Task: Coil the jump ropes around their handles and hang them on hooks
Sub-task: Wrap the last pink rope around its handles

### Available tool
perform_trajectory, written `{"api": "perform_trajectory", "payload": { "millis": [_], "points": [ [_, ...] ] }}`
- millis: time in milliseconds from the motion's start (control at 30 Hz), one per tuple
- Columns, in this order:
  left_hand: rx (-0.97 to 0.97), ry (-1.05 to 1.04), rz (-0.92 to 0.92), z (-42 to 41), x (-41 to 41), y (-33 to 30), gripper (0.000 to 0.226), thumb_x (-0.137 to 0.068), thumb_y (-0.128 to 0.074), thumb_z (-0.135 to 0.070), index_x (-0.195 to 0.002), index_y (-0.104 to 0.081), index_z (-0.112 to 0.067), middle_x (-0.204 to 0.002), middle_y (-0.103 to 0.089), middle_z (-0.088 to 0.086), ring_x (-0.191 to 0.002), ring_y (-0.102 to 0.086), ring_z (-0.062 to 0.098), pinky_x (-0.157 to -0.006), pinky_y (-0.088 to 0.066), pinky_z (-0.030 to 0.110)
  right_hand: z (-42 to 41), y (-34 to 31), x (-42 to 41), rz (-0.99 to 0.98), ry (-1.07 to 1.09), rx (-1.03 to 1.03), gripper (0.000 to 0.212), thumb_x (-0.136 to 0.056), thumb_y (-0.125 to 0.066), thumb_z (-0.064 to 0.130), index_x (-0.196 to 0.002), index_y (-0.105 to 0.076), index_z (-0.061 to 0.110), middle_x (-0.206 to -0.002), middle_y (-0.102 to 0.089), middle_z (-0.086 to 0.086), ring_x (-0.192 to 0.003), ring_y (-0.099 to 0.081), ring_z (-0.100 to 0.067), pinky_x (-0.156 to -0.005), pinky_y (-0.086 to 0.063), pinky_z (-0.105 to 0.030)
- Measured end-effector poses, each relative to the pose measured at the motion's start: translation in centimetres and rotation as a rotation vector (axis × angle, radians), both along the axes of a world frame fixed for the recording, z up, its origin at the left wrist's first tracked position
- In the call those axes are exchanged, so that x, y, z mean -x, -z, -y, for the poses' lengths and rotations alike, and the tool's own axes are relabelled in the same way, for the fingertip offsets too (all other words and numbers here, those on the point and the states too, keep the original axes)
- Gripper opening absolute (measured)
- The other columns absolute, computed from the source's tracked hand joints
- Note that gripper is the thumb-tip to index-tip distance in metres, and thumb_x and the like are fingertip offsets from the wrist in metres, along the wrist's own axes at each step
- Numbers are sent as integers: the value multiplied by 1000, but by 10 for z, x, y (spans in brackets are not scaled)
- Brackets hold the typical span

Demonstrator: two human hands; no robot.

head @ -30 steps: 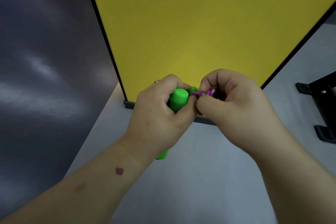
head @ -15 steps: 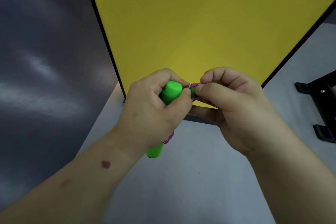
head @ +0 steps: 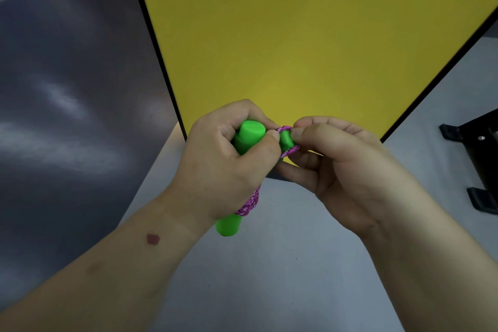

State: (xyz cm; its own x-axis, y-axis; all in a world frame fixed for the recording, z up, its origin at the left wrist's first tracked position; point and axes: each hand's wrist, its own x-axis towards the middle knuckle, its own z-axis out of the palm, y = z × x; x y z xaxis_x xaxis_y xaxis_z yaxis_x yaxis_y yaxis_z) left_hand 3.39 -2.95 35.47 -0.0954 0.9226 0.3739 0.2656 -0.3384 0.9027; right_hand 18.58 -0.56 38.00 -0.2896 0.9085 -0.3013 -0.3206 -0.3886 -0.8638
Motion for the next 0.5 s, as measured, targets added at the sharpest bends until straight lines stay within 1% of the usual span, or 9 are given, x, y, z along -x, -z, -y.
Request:
{"api": "perform_trajectory", "payload": {
  "millis": [33,100,133,200,267,367,500],
  "points": [
    [-3,1,10,0,0,0,9,-86,-64,-9,-81,-70,-4,-68,-64,8,-54,-55,10,-50,-42,15,-1,1,-1,-33,-24,22,5,-88,-64,0,-90,-63,4,-78,-64,-13,-71,-61,-22,-66,-64,-37],
    [-12,-8,22,-1,0,-1,9,-86,-62,-8,-82,-70,-5,-70,-64,7,-57,-54,11,-52,-43,15,-2,2,-4,-86,-78,60,13,-86,-64,1,-99,-61,2,-76,-66,-10,-71,-65,-21,-62,-61,-29],
    [-14,-10,26,-1,0,0,9,-86,-61,-8,-82,-70,-7,-71,-64,7,-58,-54,12,-54,-44,16,-3,3,-5,-103,-100,71,18,-82,-65,3,-100,-61,2,-74,-68,-8,-69,-67,-19,-62,-60,-27],
    [-9,2,35,-1,0,0,10,-86,-61,-7,-84,-70,-7,-73,-64,6,-61,-55,8,-56,-45,17,-3,4,-6,-112,-114,87,26,-71,-69,9,-97,-65,3,-74,-69,-8,-67,-68,-18,-63,-60,-28],
    [6,33,47,-2,1,0,9,-86,-60,-7,-85,-69,-6,-74,-64,7,-63,-57,6,-57,-46,16,-3,6,-7,-118,-107,112,28,-67,-71,12,-94,-71,4,-78,-70,-9,-69,-68,-18,-63,-60,-28],
    [16,88,84,-3,4,0,9,-87,-59,-4,-87,-68,-4,-71,-62,4,-62,-56,4,-56,-46,14,-3,8,-10,-167,-128,150,31,-70,-71,10,-101,-72,3,-82,-72,-11,-69,-70,-18,-65,-61,-30],
    [8,177,99,-2,5,-2,8,-90,-58,5,-90,-65,4,-71,-64,2,-62,-62,3,-58,-47,14,-1,8,-7,-199,-124,187,22,-71,-68,11,-93,-69,8,-70,-68,-6,-57,-66,-13,-61,-62,-29]
  ]
}}
